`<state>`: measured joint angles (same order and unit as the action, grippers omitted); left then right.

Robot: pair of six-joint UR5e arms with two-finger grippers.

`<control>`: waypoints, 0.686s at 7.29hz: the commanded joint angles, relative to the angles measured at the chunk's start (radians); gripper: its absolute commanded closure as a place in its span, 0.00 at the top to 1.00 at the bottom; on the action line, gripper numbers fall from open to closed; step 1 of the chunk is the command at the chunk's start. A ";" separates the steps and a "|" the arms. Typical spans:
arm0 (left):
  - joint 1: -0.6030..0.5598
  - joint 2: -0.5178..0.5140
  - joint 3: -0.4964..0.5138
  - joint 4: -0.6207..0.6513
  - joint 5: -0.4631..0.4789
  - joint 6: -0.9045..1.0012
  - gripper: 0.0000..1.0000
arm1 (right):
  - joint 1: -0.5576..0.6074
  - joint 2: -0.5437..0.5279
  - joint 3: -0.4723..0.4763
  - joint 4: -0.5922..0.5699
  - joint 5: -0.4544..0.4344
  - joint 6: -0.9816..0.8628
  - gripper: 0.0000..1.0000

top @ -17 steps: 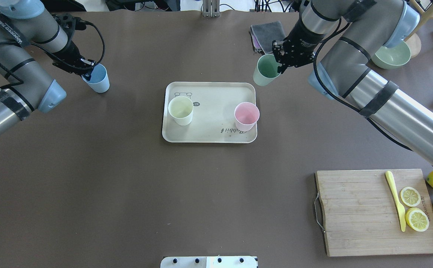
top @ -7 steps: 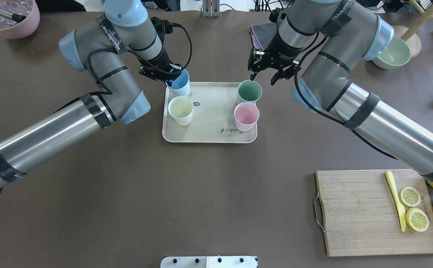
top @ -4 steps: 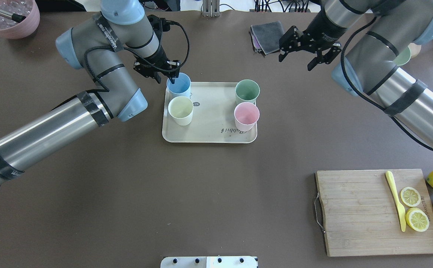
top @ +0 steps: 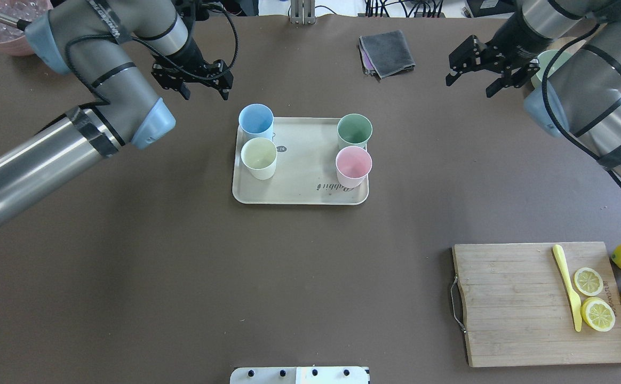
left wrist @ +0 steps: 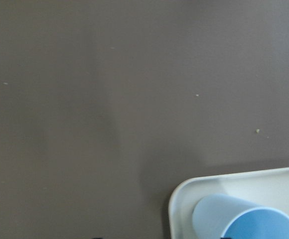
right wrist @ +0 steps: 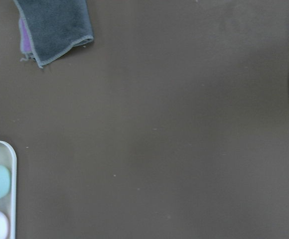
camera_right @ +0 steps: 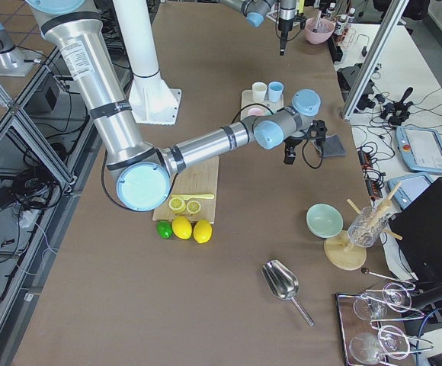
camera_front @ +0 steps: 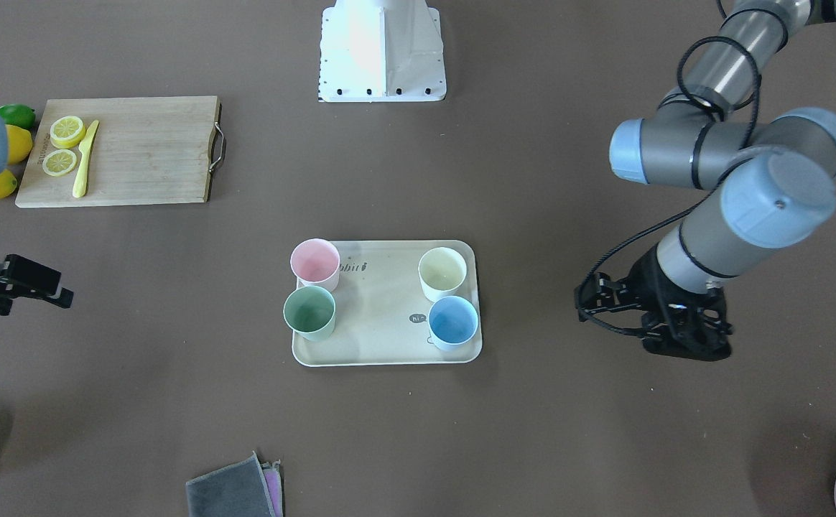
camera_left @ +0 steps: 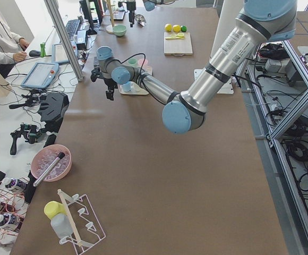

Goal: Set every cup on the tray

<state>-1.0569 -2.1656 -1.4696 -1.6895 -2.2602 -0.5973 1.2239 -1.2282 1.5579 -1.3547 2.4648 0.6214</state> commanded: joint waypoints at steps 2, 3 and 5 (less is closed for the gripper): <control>-0.187 0.270 -0.191 0.097 0.001 0.349 0.98 | 0.167 -0.178 -0.004 -0.001 0.000 -0.321 1.00; -0.246 0.370 -0.246 0.096 -0.005 0.457 0.98 | 0.228 -0.230 -0.004 -0.001 -0.001 -0.415 1.00; -0.290 0.519 -0.308 0.090 -0.007 0.537 0.98 | 0.292 -0.283 -0.004 -0.012 -0.006 -0.524 1.00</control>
<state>-1.3219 -1.7470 -1.7366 -1.5979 -2.2666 -0.1071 1.4766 -1.4756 1.5535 -1.3605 2.4626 0.1630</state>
